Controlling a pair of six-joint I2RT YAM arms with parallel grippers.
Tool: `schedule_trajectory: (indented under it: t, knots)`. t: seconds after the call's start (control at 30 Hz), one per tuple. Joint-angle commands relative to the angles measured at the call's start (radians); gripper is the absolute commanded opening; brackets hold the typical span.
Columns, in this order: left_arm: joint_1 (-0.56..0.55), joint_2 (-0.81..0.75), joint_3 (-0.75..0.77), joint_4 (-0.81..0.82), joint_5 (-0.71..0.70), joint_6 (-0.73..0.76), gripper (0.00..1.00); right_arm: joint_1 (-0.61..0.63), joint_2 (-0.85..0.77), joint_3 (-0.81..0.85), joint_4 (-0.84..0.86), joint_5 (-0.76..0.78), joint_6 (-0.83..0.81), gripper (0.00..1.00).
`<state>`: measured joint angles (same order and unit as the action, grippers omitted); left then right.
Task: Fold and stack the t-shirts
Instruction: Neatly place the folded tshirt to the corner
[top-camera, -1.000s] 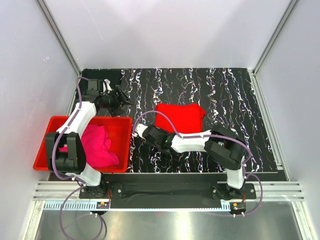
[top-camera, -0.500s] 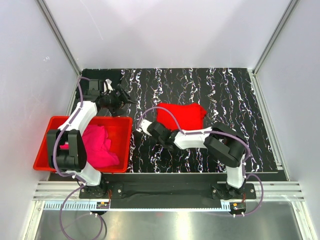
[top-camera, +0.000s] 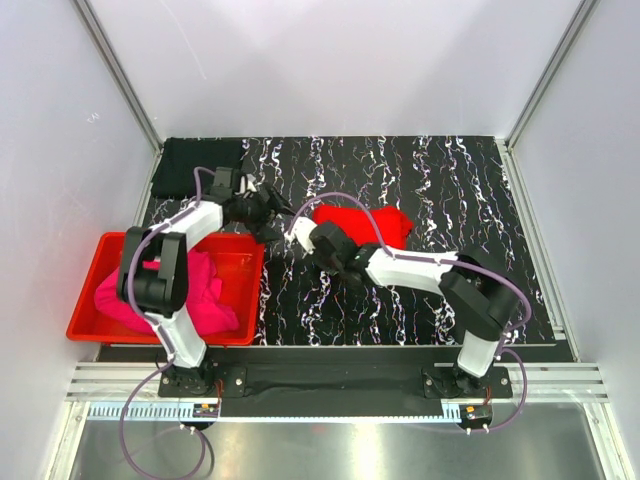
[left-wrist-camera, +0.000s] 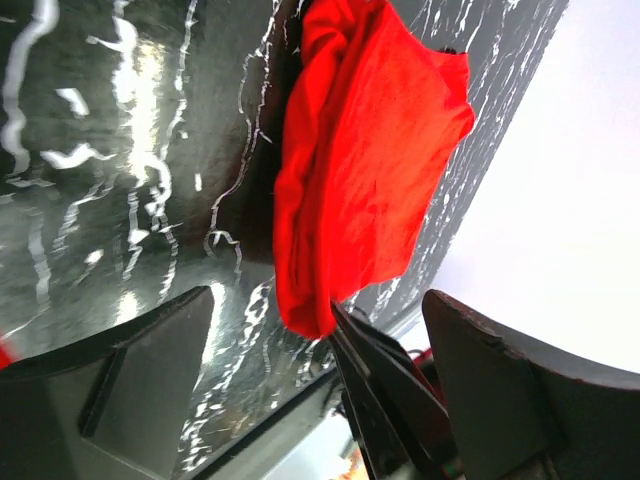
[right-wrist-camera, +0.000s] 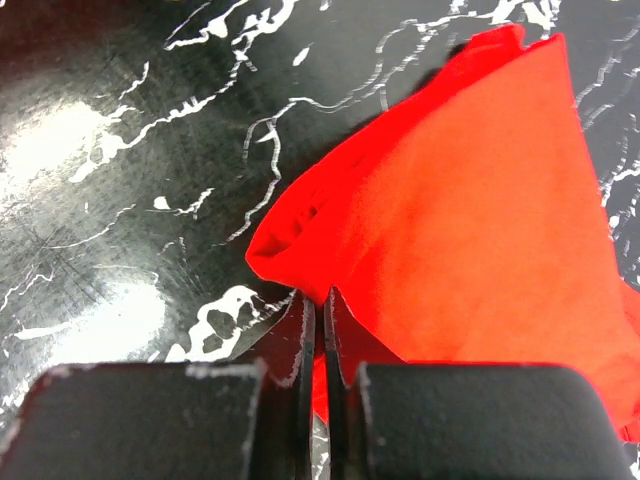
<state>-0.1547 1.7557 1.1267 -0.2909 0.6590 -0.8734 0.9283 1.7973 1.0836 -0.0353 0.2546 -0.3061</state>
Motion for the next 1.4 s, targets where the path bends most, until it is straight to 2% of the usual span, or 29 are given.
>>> schedule_trajectory:
  t: [0.0, 0.17, 0.37, 0.63, 0.73, 1.07, 1.37]
  knots:
    - [-0.051, 0.042, 0.074, 0.044, 0.022, -0.065, 0.94, -0.029, -0.085, -0.011, 0.015, -0.063, 0.030, 0.00]
    - [-0.098, 0.134, 0.116, 0.091, 0.022, -0.137, 0.95, -0.057, -0.108, -0.021, 0.017, -0.098, 0.032, 0.00]
    - [-0.141, 0.225, 0.185, 0.018, -0.038, -0.168, 0.96, -0.068, -0.124, -0.043, 0.026, -0.107, 0.055, 0.00]
    - [-0.180, 0.306, 0.193, 0.108, -0.058, -0.252, 0.96, -0.086, -0.134, -0.045, 0.063, -0.130, 0.084, 0.00]
    - [-0.181, 0.307, 0.157, 0.156, -0.071, -0.285, 0.95, -0.092, -0.139, -0.039, 0.058, -0.138, 0.085, 0.00]
    - [-0.183, 0.376, 0.196, 0.177, -0.096, -0.314, 0.89, -0.106, -0.174, -0.039, 0.051, -0.159, 0.110, 0.00]
    - [-0.184, 0.442, 0.234, 0.223, -0.094, -0.320, 0.79, -0.115, -0.181, -0.042, 0.054, -0.190, 0.130, 0.00]
